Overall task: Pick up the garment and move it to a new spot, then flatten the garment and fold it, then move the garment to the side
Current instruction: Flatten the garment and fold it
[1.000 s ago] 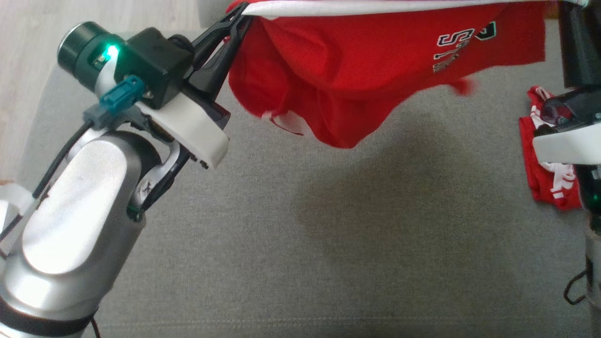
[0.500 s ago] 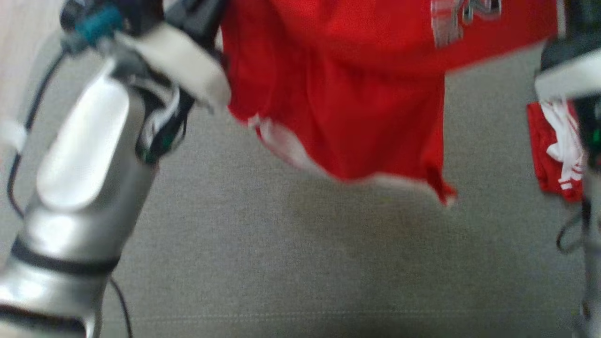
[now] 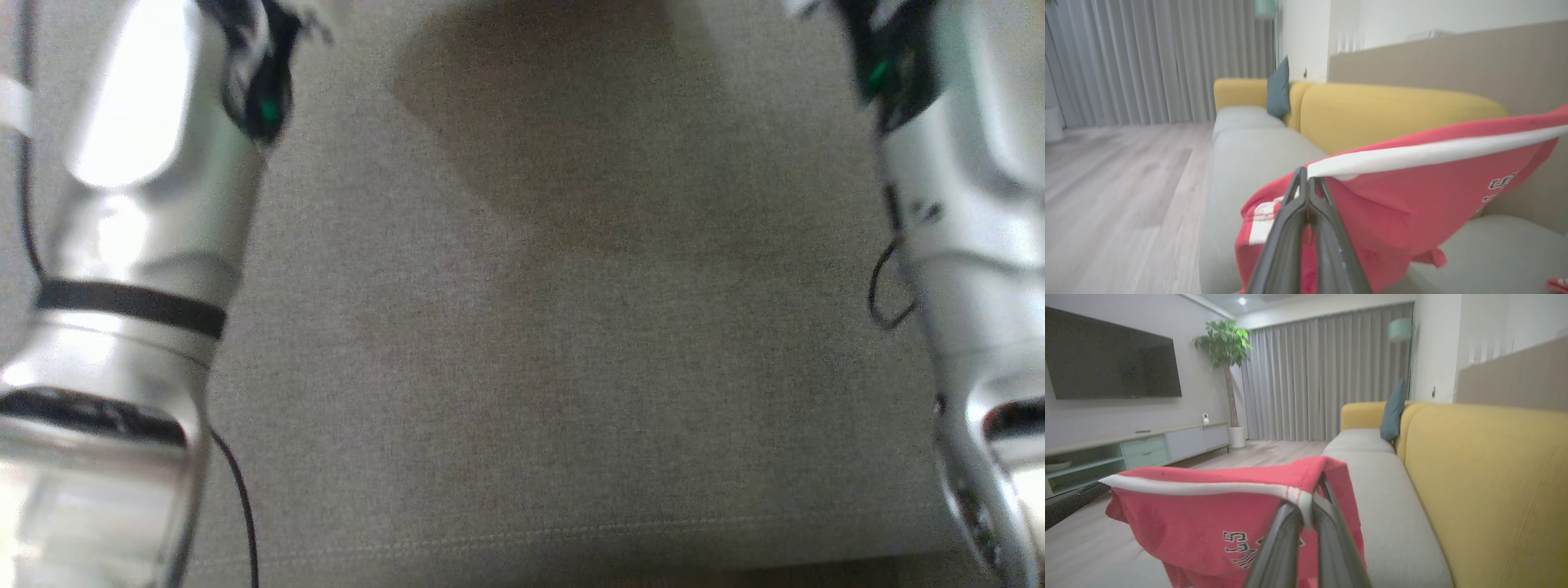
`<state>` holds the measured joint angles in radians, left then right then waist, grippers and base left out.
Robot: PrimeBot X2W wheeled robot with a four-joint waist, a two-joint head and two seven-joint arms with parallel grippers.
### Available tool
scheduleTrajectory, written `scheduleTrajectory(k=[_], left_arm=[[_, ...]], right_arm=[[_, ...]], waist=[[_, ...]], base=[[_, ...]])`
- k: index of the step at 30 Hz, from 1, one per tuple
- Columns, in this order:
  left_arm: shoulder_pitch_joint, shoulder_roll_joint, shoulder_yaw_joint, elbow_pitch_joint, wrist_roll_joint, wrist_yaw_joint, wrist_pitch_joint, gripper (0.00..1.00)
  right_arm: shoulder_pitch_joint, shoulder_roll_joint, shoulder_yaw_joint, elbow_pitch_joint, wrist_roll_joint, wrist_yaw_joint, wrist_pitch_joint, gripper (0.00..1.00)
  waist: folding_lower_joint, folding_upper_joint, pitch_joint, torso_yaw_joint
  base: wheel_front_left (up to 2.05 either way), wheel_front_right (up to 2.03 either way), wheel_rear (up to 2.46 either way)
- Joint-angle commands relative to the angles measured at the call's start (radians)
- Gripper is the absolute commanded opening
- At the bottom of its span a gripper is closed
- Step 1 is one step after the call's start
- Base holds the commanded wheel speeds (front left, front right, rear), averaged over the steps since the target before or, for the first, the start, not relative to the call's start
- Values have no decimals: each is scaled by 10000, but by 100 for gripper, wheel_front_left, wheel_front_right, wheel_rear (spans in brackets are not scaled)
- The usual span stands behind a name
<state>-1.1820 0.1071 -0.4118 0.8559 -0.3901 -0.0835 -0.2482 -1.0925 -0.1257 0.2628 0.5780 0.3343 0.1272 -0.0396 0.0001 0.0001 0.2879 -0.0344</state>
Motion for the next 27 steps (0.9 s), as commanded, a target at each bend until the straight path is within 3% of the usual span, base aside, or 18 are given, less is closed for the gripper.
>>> scheduleTrajectory(k=[1,7,12,20,27], left_arm=[[150,214,219,300,-114,-87,-93,0],[1509,-318,57,1484,-364,-339,-131,0],[2706,-511,-82,1387,-530,-416,-133,0],[5359,-417,-323,-350,-104,-390,-134,0],[7715,79,-523,-2366,148,-46,-99,0]], right_arm=[[279,283,266,329,215,35,-271,0],[1704,455,986,2181,1018,35,-945,0],[3098,337,1213,2472,1686,35,-1567,0],[6131,-386,1060,681,2003,35,-1965,0],[8832,-654,16,-1769,1474,35,-1199,0]], waist=[[-1,-1,262,-17],[-1,-1,654,184],[-1,-1,706,314],[-1,-1,58,397],[-1,-1,-750,359]], base=[[0,0,0],[0,0,0],[0,0,0],[0,0,0],[0,0,0]])
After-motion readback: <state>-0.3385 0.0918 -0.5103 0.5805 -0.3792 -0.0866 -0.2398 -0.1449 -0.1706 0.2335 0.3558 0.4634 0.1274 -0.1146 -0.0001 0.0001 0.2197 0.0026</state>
